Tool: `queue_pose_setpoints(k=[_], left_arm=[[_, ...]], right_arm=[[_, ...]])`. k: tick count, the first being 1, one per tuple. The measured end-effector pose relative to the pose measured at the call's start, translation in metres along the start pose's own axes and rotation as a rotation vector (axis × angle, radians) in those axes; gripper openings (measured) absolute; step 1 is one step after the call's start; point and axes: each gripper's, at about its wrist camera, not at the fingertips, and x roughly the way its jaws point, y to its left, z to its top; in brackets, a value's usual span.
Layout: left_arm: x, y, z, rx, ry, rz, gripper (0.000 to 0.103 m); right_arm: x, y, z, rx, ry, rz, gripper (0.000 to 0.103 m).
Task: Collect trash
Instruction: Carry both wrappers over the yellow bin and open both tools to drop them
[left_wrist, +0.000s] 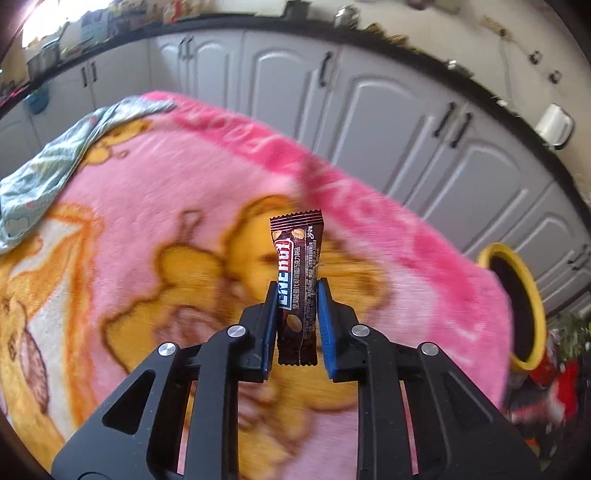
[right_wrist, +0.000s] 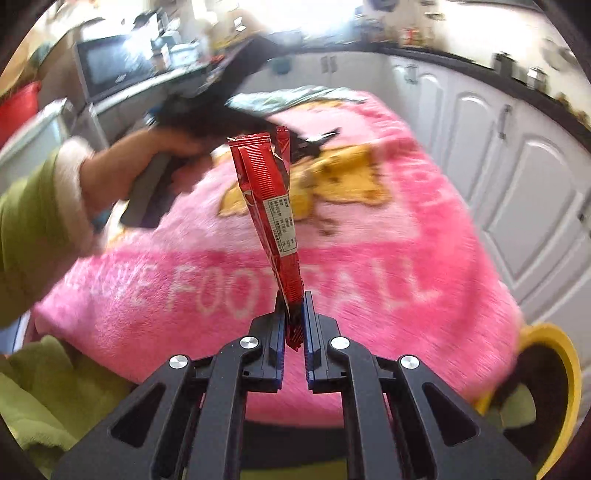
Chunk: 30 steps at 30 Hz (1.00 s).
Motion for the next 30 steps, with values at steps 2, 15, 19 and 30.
queue_pose_setpoints(k=[2,15,19,30], left_arm=[[-0.008,-0.022,-0.002,0.028,-0.017,-0.036,0.014],[-0.022,-0.155,-0.001,0.207,-0.062,-0.220,0.014],[-0.023,-0.189,-0.001,0.256,-0.070,-0.260,0.014],[-0.015,-0.264,-0.006,0.330,-0.063,-0.352,0.014]], right_arm=[[-0.015,-0.009,-0.002,0.024,-0.021,-0.026,0.008],[-0.109,-0.079,-0.039,0.203,-0.171,-0.185,0.008],[-0.127,-0.095,-0.052,0.252,-0.198,-0.224,0.008],[-0.174,-0.145,-0.098,0.416,-0.262,-0.337,0.008]])
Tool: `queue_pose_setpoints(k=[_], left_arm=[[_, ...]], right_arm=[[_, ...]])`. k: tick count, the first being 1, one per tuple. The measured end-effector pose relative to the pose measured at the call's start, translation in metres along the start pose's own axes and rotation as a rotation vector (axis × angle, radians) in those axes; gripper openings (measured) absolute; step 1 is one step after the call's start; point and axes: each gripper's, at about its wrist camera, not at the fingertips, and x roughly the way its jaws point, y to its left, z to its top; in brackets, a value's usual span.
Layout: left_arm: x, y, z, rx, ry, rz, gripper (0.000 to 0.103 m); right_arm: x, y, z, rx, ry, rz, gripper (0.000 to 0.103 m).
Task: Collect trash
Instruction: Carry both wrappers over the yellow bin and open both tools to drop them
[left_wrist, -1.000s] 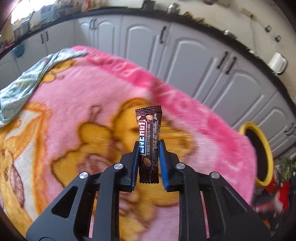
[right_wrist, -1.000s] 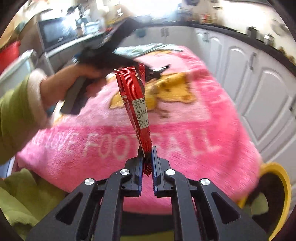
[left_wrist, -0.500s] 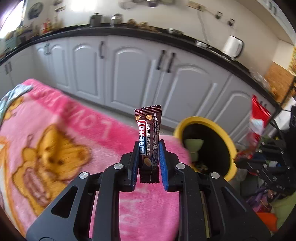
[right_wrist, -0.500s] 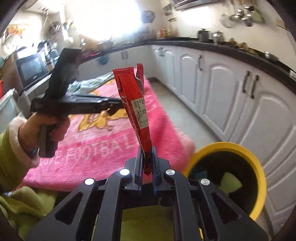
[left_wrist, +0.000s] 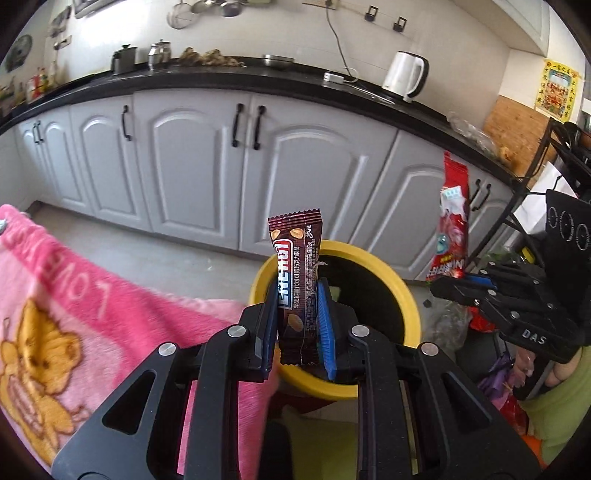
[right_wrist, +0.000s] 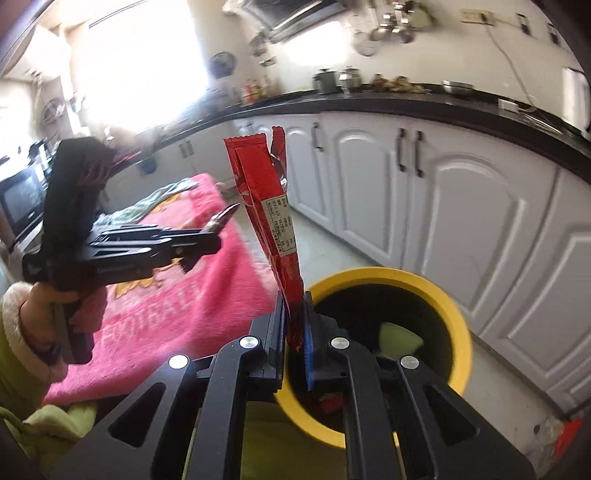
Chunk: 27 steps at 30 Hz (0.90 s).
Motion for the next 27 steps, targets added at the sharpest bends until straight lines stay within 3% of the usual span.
queue_pose_setpoints(k=[17,27], left_arm=[[0.028,-0.040,-0.004,-0.051,-0.068,-0.042,0.014],[0.046,-0.036,-0.016,-0.084,-0.065,-0.031,0.015]], right_arm=[[-0.012,-0.049,-0.025,0.128,-0.048,-0.152,0.008],[0.023,-0.048,-0.039,0.143,0.044,-0.136,0.009]])
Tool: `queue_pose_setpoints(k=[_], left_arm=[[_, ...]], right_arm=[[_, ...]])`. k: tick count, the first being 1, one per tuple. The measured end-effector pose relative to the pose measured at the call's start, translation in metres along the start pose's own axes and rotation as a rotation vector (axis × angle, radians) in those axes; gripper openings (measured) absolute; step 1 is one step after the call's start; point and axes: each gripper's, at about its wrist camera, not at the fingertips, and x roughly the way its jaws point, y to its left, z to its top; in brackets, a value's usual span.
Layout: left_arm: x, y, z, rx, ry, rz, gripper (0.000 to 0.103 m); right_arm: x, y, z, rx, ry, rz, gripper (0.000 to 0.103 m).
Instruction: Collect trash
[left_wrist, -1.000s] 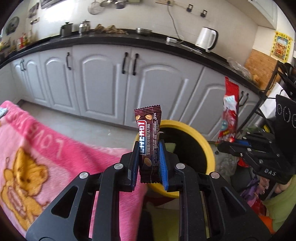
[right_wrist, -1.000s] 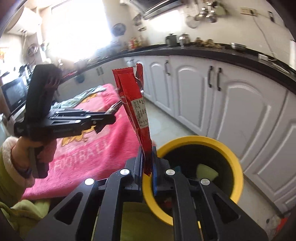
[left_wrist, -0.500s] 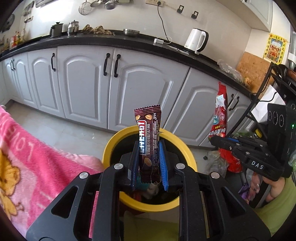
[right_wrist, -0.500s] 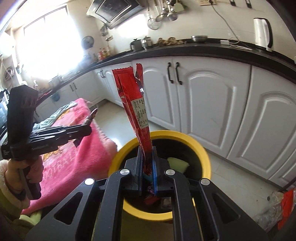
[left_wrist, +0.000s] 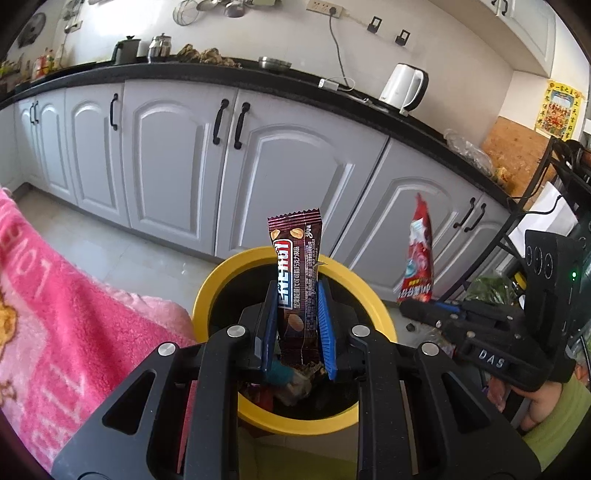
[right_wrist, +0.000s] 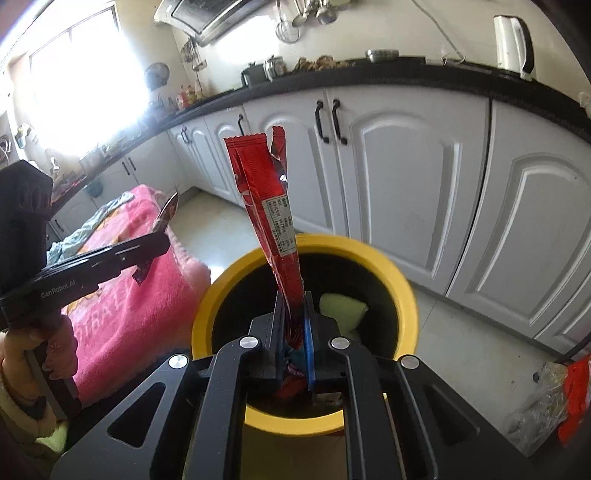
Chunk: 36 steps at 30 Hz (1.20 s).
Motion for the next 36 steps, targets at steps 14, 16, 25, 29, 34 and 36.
queue_pose_setpoints(k=[14,16,25,29,34,36], left_arm=[[0.030,0.008,-0.015,-0.027,0.092,0.009,0.032],[0.029,0.009,-0.016,-0.030,0.093,0.013,0.040],[0.008,0.016,-0.011,-0.057,0.071,0.051,0.075],[-0.015,0.020,-0.007,-0.067,0.042,0.084,0.090],[-0.045,0.024,-0.006,-0.083,0.005,0.119,0.092],[-0.059,0.026,-0.006,-0.090,-0.012,0.131,0.092]], right_arm=[[0.019,-0.006,-0.011,0.051,0.051,-0.036,0.044],[0.015,-0.009,-0.010,0.059,0.036,-0.047,0.048],[-0.009,-0.006,-0.001,0.063,-0.036,-0.073,0.068],[-0.023,0.004,0.003,0.046,-0.071,-0.080,0.078],[-0.047,0.027,0.005,0.009,-0.133,-0.096,0.096],[-0.057,0.037,0.005,-0.001,-0.156,-0.103,0.096]])
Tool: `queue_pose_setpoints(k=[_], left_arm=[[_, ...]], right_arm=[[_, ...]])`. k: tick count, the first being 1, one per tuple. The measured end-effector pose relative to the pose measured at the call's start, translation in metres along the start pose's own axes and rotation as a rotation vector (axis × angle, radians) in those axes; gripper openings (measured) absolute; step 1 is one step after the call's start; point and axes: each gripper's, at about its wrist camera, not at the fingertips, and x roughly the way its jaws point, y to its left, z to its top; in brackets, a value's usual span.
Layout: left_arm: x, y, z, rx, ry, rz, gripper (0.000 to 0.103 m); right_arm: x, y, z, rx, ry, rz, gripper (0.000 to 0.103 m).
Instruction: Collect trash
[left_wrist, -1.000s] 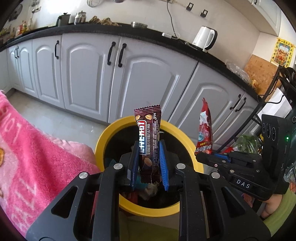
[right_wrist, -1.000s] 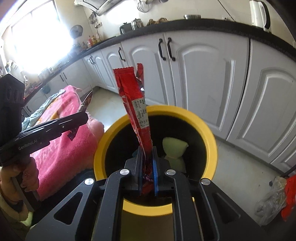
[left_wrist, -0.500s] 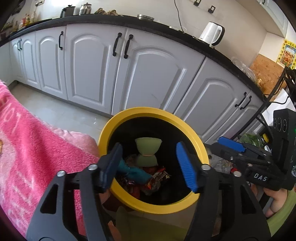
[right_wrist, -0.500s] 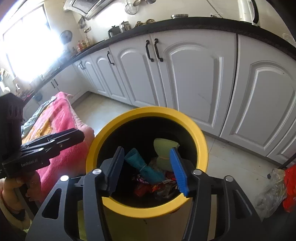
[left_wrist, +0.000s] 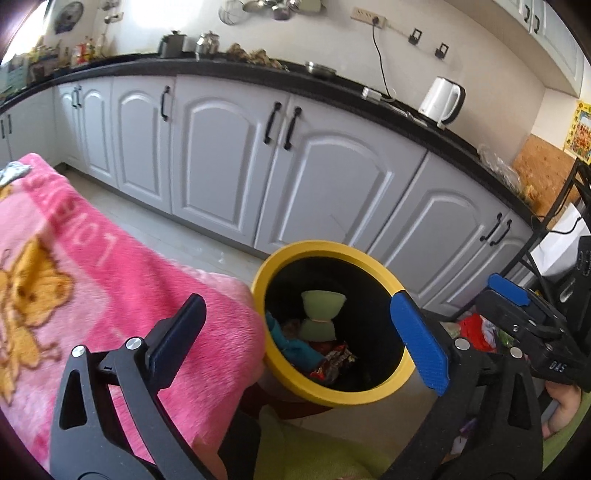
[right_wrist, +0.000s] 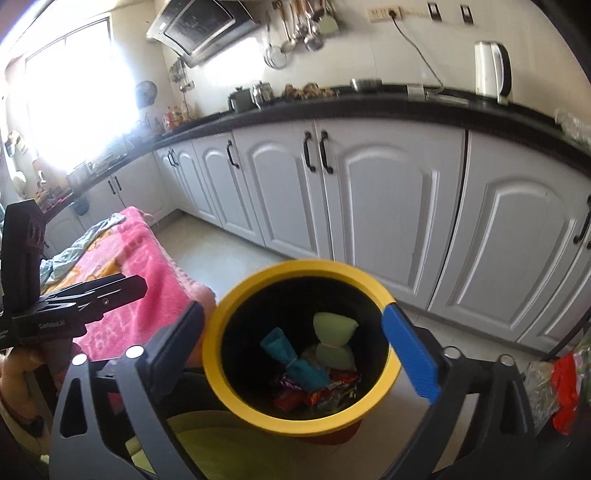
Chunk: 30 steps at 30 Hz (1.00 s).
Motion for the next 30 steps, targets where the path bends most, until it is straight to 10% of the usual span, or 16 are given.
queue_pose_setpoints(k=[30], left_arm=[[-0.138,0.003,-0.070,0.031,-0.281,0.231,0.092]], right_arm=[[-0.102,0.096,-0.064,-0.129,-0.234,-0.085,0.097]])
